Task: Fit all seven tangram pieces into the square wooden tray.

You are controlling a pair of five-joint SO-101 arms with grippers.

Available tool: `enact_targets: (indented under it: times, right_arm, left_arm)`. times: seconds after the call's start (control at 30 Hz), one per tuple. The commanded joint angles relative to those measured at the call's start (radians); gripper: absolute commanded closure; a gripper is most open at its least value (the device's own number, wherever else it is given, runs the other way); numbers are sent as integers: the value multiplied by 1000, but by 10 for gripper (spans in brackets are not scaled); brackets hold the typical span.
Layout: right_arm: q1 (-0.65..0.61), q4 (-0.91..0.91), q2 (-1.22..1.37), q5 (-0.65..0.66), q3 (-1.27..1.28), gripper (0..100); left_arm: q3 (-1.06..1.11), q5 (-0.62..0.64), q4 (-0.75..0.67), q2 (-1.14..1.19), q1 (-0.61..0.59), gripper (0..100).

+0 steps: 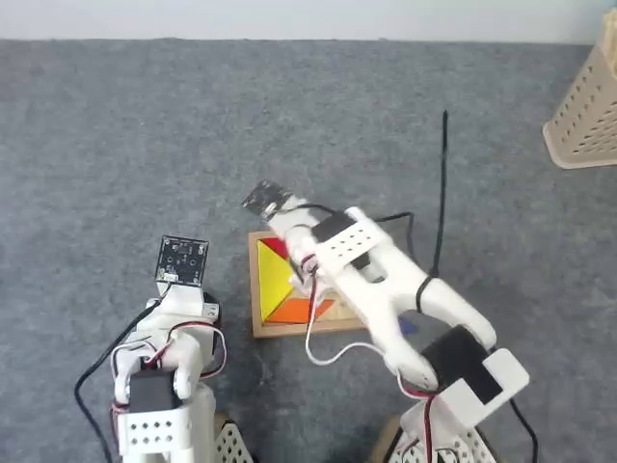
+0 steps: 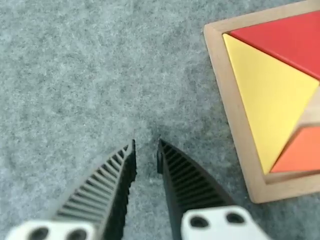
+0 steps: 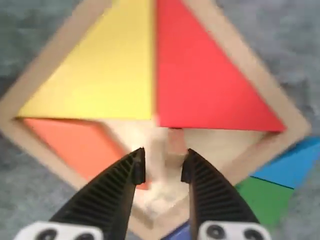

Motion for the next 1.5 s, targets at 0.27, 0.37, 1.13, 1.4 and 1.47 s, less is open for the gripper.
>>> enact_targets:
  times: [0.27, 0.37, 1.13, 1.4, 1.47]
  right_arm:
    - [-77, 27, -76, -12, -60, 875]
    - [-58, 27, -76, -9, -60, 875]
    - [-87, 21, -125, -15, -37, 876]
    - [-25, 65, -225, -15, 11, 876]
    - [-25, 18, -217, -8, 75, 876]
  left_arm:
    - [-8, 8, 0, -23, 2, 929]
    - [-8, 8, 0, -23, 2, 929]
    - [-8, 8, 0, -23, 2, 929]
    - [-8, 8, 0, -23, 2, 929]
    - [-8, 8, 0, -23, 2, 929]
